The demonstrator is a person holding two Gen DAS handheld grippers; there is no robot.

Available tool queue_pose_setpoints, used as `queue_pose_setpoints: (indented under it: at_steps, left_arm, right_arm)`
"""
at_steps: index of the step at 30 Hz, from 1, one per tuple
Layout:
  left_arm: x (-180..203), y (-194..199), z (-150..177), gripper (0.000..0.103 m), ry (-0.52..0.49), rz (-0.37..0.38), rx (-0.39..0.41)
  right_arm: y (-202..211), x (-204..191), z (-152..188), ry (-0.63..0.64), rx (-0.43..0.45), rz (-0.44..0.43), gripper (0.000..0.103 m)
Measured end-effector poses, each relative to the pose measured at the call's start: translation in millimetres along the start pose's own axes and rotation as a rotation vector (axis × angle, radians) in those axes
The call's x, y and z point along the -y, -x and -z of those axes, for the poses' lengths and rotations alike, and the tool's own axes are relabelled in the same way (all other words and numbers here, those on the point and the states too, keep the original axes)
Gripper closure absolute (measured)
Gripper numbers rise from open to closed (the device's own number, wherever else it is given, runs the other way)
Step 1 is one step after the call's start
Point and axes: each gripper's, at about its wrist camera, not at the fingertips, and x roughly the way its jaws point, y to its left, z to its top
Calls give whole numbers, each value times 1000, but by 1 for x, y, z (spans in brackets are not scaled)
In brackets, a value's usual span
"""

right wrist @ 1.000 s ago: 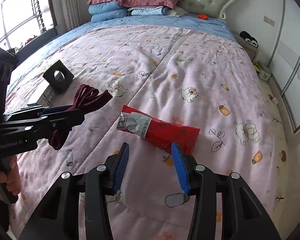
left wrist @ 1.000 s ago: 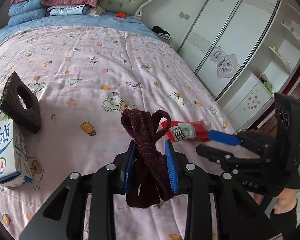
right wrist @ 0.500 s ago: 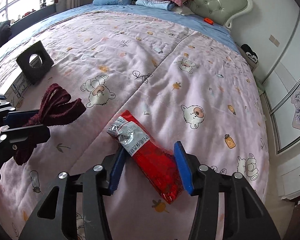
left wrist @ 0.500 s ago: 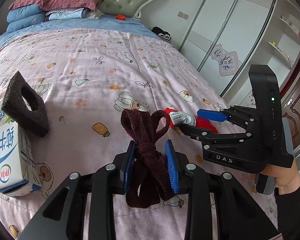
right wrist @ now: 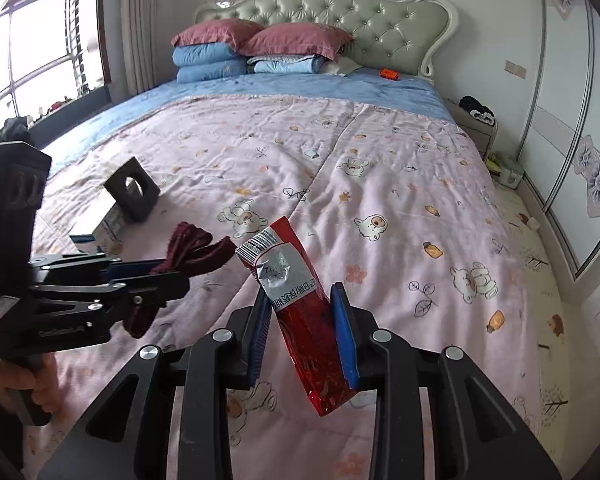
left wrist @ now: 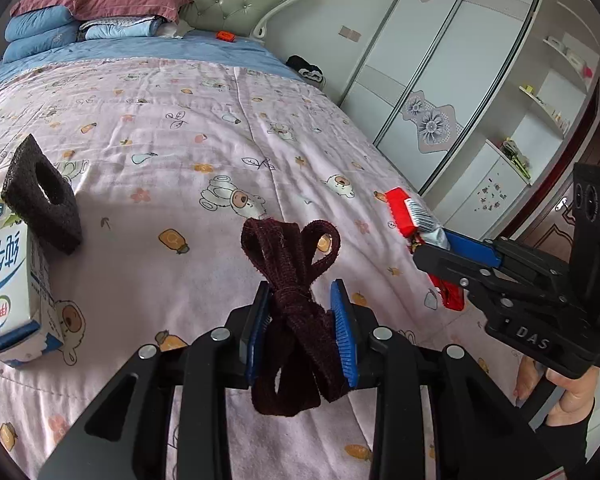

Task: Collect trash
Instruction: 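Carry the brown sock and red tube package over the yellow bin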

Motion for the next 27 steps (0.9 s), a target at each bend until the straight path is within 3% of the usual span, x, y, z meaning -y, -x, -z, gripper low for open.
queue_pose_setpoints:
  at_steps: [12,21,27]
  left_arm:
    - [72,21,36,71,-138,72,-36]
    - [148,20,73,71,-240,141,-118]
    - [209,-4,87,71,-285,227,-213]
  right_arm:
    - [88,18,71,-147,52,13,73]
    - [150,56,126,-259,93,55,73]
    - [188,94,166,-338,118,99,74]
